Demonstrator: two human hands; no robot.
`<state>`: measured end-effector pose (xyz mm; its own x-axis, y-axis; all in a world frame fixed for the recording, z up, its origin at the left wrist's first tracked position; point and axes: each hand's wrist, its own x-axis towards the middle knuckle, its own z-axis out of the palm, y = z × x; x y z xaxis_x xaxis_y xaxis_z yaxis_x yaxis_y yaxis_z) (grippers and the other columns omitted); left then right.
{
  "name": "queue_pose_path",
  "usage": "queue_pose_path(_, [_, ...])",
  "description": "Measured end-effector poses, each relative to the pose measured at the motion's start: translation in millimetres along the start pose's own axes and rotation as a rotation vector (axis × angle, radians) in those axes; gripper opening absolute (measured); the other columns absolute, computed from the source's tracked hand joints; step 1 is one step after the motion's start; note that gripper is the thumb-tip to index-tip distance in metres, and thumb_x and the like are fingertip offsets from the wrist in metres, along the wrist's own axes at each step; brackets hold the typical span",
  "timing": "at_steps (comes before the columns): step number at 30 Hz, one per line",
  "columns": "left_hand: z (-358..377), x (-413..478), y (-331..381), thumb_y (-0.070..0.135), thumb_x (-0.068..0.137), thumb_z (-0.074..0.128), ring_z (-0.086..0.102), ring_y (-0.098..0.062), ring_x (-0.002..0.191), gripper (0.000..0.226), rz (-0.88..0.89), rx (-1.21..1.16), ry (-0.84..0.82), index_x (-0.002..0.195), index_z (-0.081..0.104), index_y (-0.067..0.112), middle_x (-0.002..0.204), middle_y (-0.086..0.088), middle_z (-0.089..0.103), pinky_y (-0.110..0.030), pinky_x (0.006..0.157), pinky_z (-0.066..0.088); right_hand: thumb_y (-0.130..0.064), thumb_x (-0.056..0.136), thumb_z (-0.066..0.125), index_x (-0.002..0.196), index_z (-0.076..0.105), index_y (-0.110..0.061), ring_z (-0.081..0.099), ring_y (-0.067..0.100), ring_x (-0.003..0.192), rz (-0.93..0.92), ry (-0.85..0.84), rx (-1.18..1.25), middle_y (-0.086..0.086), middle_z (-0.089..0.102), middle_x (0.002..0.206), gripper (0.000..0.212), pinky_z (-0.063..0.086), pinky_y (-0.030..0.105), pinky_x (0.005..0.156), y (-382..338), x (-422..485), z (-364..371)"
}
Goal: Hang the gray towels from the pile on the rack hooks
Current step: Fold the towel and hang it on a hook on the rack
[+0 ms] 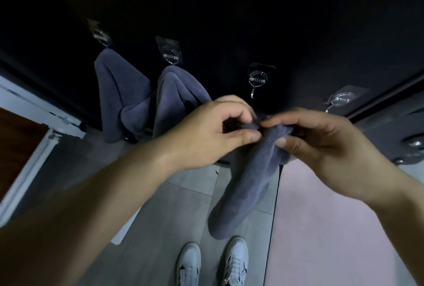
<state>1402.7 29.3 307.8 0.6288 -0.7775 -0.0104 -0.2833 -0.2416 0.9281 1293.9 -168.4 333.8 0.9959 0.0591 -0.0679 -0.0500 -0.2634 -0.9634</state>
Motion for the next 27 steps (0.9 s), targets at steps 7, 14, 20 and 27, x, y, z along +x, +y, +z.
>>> queue_pose_path(7, [-2.2,-3.1,-10.8,0.002,0.093,0.065,0.061,-0.022,0.064,0.021,-0.042,-0.268,0.3,0.091,0.05,0.017,0.074,-0.011,0.062,-0.028,0.062,0.052,-0.004,0.093,0.066,0.094,0.061,-0.027,0.06,0.014,0.083,-0.101,0.27,-0.178,-0.003,0.064,0.088,0.023,0.048,0.03,0.077,11.0,9.3,2.0])
queue_pose_path(14, [-2.8,10.8,-17.3,-0.003,0.097,0.052,0.066,-0.013,0.099,0.032,0.106,0.065,0.364,0.111,0.073,0.016,0.107,0.009,0.065,-0.026,0.086,0.055,0.001,0.096,0.059,0.106,0.077,-0.012,0.061,0.002,0.092,-0.156,0.535,-0.439,0.003,0.064,0.099,0.024,0.047,0.013,0.083,33.1,30.8,17.3])
queue_pose_path(20, [8.6,13.2,-34.2,-0.002,0.097,0.047,0.057,-0.015,0.107,0.041,0.171,0.425,0.415,0.132,0.065,0.01,0.115,-0.006,0.057,-0.021,0.096,0.047,-0.013,0.098,0.048,0.12,0.072,-0.01,0.056,0.011,0.092,-0.187,0.6,-0.603,0.007,0.06,0.102,0.033,0.05,0.024,0.079,38.7,38.4,29.1])
queue_pose_path(27, [8.0,17.9,-32.7,0.003,0.1,0.041,0.062,-0.021,0.099,0.035,0.286,0.417,0.529,0.12,0.07,0.0,0.109,-0.016,0.061,-0.032,0.086,0.054,-0.017,0.093,0.061,0.105,0.072,-0.014,0.057,0.017,0.103,-0.215,0.639,-0.615,0.001,0.055,0.11,0.016,0.046,0.031,0.079,41.5,38.0,23.4])
